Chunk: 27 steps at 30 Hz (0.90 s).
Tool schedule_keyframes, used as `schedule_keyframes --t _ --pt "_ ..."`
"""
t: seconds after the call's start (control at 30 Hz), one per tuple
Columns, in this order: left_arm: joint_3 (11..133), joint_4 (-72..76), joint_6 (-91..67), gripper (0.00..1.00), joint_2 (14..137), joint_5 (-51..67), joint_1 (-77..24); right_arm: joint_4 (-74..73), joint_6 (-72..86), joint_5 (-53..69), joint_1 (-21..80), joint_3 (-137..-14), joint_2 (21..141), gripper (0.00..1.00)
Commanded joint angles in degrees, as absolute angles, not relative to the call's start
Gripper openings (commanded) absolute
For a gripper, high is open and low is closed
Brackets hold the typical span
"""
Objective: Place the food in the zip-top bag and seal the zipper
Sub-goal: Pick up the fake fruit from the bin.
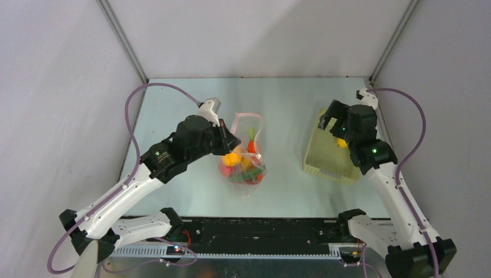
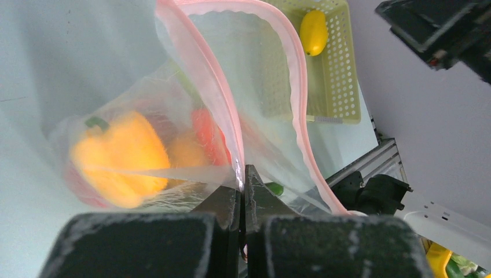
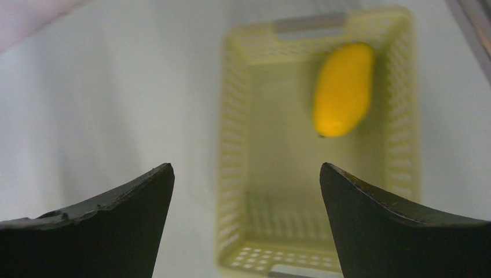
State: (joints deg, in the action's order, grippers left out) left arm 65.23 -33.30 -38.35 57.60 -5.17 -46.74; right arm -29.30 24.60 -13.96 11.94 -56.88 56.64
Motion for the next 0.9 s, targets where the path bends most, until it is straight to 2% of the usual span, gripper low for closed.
schedule_keyframes --t 0.0,0.43,0.87 --pt "66.63 -30.02 -36.96 0.0 56.93 -6.33 -46.65 -32.09 25.87 -15.61 4.53 -55.87 63.98 1.0" --pt "64.95 -26.47 -36.19 0.0 59.51 -3.38 -46.57 -25.27 27.54 -24.55 -1.84 -56.43 83.15 1.0" --pt "63.91 -23.89 -35.95 0.0 60.96 -1.85 -46.5 -16.34 25.88 -18.58 -4.88 -57.61 92.18 1.0"
